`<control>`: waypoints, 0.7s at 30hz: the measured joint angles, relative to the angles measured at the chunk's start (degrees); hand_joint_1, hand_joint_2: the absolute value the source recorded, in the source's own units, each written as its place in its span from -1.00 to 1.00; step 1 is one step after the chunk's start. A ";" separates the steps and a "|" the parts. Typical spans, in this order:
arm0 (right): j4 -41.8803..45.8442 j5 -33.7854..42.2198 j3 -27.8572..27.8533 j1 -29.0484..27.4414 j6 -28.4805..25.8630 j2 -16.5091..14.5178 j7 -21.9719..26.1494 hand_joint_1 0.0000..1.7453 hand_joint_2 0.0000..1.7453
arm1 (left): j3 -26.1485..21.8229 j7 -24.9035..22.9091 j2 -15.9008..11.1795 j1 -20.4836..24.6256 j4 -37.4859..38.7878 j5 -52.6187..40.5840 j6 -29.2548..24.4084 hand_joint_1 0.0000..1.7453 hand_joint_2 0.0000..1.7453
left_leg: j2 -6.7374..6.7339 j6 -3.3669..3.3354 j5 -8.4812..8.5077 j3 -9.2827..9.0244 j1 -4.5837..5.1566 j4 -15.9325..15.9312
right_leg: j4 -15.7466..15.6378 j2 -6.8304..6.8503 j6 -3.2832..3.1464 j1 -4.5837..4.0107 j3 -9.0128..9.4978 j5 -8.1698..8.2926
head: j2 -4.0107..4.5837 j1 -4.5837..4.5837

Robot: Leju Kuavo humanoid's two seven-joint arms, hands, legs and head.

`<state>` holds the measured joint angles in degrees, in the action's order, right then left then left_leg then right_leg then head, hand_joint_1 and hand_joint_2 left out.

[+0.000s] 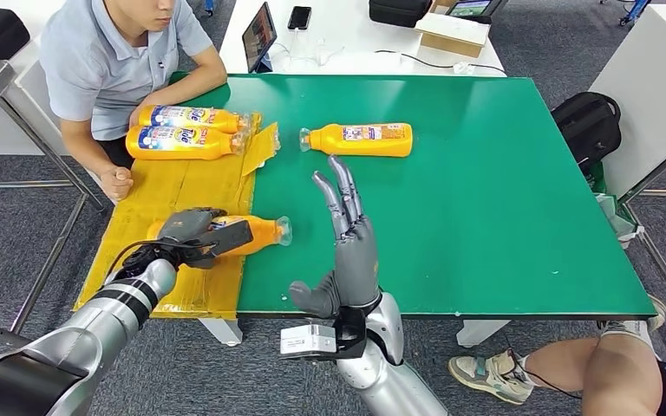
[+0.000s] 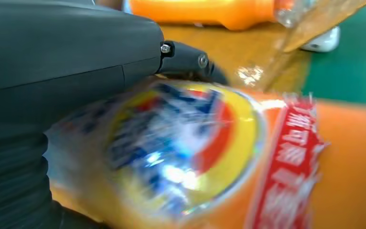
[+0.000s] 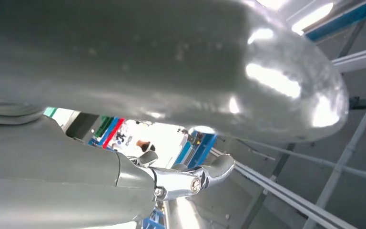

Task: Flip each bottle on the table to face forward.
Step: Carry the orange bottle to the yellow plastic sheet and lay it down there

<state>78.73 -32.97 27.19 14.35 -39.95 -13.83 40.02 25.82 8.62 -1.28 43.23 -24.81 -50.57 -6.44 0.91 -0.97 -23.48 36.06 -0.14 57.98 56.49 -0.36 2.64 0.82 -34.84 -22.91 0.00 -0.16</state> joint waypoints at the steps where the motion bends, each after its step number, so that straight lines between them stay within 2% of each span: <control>1: -0.31 0.17 0.26 0.10 0.00 0.10 0.00 -1.00 -1.00 | -0.53 1.27 0.06 -0.10 0.10 1.29 0.70 -1.00 1.00 | 0.00 0.00 0.00 -0.01 0.00 0.00 | 0.00 0.00 0.00 0.00 0.01 0.00 | 0.00 0.00; 14: -6.13 1.54 5.62 3.22 0.00 2.20 0.00 -1.00 -1.00 | -9.98 17.56 2.67 -2.92 -0.65 17.33 12.15 -1.00 1.00 | 0.03 -0.01 0.00 -0.14 0.01 0.00 | -0.01 0.02 0.00 0.01 0.17 0.00 | 0.00 0.01; 18: -7.19 1.67 6.58 3.81 0.00 2.66 0.00 -1.00 -1.00 | -12.00 21.07 3.33 -4.47 -1.88 20.08 12.18 -1.00 1.00 | 0.01 -0.01 0.01 -0.14 0.01 0.00 | -0.01 0.01 0.00 0.01 0.16 0.00 | 0.00 0.00; 21: -7.30 -0.45 6.74 3.83 0.00 2.77 0.00 -1.00 -1.00 | -14.64 24.54 4.55 -7.18 -5.77 26.65 10.50 -1.00 1.00 | 0.00 -0.01 0.00 -0.12 0.01 0.01 | -0.01 0.00 0.00 0.01 0.08 0.00 | 0.00 0.01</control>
<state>71.43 -33.42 33.93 18.18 -39.95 -11.06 40.02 11.18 33.16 3.26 36.05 -30.57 -23.92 4.06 0.91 -0.97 -23.48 35.93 -0.13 57.99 56.48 -0.36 2.64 0.83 -34.77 -22.90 0.00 -0.16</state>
